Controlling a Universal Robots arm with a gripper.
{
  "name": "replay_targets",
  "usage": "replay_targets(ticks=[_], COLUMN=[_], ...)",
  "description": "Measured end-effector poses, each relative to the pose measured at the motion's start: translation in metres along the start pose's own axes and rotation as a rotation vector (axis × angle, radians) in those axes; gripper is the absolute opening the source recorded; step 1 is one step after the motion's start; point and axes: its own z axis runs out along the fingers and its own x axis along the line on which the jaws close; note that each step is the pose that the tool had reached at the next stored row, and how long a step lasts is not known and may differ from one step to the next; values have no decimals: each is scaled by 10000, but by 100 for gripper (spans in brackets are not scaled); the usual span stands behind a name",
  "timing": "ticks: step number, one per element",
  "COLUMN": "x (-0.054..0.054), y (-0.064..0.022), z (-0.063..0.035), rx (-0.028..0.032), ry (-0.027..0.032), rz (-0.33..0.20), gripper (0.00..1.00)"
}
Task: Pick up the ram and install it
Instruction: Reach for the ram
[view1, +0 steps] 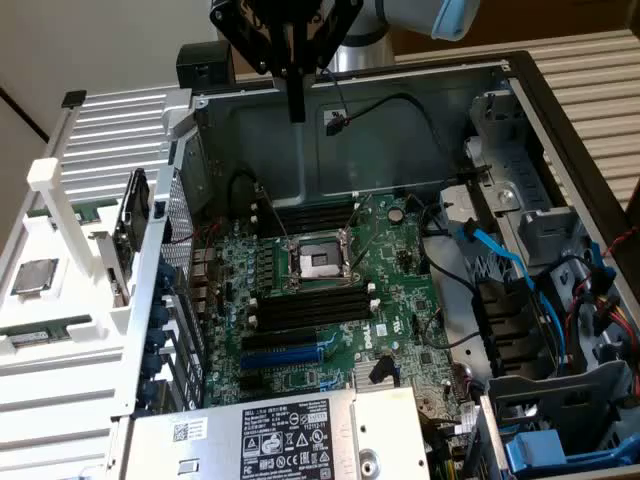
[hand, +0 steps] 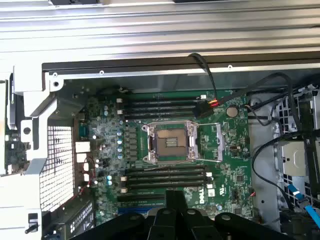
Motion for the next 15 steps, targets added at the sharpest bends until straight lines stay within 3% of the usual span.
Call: replay_targets(ticks=[12,15], x=[0,44], y=[0,-3], z=[0,-1], rx=[0,-3], ry=[0,-53], rz=[0,-3], gripper=[11,11])
